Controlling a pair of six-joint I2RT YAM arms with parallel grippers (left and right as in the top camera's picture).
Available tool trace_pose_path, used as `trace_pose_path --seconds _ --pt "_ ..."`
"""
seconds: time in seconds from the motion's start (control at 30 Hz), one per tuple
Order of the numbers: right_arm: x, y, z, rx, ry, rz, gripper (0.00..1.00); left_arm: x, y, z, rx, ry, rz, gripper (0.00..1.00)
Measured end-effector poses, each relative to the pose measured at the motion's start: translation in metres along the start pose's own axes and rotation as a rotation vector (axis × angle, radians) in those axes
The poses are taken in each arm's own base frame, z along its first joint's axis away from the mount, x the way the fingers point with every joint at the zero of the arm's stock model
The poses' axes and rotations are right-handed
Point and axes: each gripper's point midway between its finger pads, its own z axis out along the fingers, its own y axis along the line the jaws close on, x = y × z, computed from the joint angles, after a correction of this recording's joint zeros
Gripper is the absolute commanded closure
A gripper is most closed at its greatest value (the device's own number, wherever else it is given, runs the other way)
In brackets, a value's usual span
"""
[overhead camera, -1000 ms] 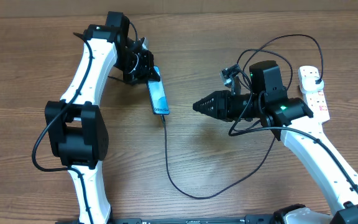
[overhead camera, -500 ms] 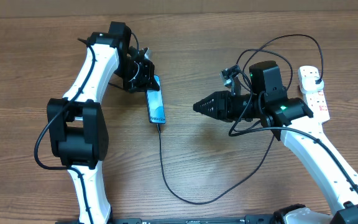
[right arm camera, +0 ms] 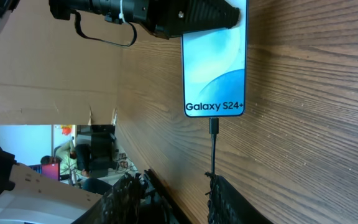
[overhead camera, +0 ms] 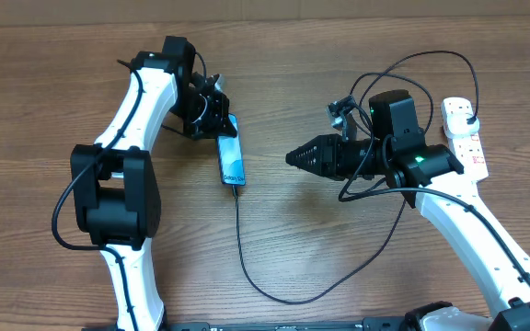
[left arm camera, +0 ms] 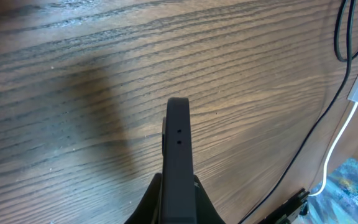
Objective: Plug charger to phone and switch on socket
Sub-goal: 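Lower the phone with the left gripper toward the table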
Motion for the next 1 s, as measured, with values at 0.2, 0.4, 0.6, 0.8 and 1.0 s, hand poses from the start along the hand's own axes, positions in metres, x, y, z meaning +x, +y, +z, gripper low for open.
trace_pose_path --seconds 0.2,0.4,0.6,0.8,1.0 --pt "0.000 0.000 0.000 0.001 0.000 0.001 0.62 0.006 0.004 0.016 -0.003 0.016 0.011 0.96" --pt "0.000 0.000 0.000 0.002 -0.001 0.000 0.62 0.018 0.015 0.034 -0.008 0.047 -0.007 0.96" --pt "0.000 -0.001 0.000 0.007 -0.003 0.001 0.62 0.020 0.017 0.037 -0.009 0.051 -0.014 0.96" --pt "-0.001 -0.001 0.000 0.008 -0.005 0.000 0.62 0.020 0.016 0.037 -0.009 0.048 -0.016 0.96" --pt "-0.001 -0.002 0.000 0.010 -0.005 0.001 0.61 0.020 0.016 0.041 -0.008 0.047 -0.011 0.96"
